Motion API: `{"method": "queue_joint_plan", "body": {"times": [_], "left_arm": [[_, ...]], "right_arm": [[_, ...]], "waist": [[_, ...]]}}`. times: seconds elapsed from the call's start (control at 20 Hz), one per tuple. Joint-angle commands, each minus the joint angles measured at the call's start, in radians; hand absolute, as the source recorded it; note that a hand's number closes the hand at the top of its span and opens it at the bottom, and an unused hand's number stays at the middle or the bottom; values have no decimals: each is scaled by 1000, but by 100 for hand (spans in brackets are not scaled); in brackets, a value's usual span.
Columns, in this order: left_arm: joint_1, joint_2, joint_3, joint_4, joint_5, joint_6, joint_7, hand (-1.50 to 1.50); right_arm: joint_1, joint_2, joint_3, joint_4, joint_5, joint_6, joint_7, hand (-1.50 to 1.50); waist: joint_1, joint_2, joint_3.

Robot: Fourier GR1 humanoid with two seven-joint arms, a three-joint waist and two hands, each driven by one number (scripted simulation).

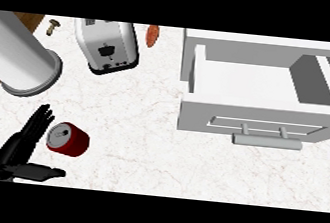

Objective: Pick up the can, place it into the drawer and close the drawer

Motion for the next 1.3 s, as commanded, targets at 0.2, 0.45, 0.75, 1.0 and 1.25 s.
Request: {"method": "queue_joint_plan", "body": {"times": [0.2,0.45,0.75,1.0,1.25], "left_arm": [[-46,-51,-39,23,-29,99,16,-150],[-61,-21,-35,85,2,48,-36,-150],[-143,-2,-34,168,4,63,-22,-150],[-132,-42,-86,157,-25,78,-60,-150],[-212,-66,-92,217,-7,76,-38,-150]], "right_arm": [[-26,-1,-18,47,-3,1,-10,-150],[41,23,16,-39,13,18,8,-150],[103,34,7,-91,-6,35,-8,-150],[58,30,-24,-19,-20,29,-20,-150],[39,35,51,-21,33,-9,-25,-150]], "waist": [[1,0,0],[0,-1,0],[-2,0,0],[-1,0,0],[-3,0,0]]}}
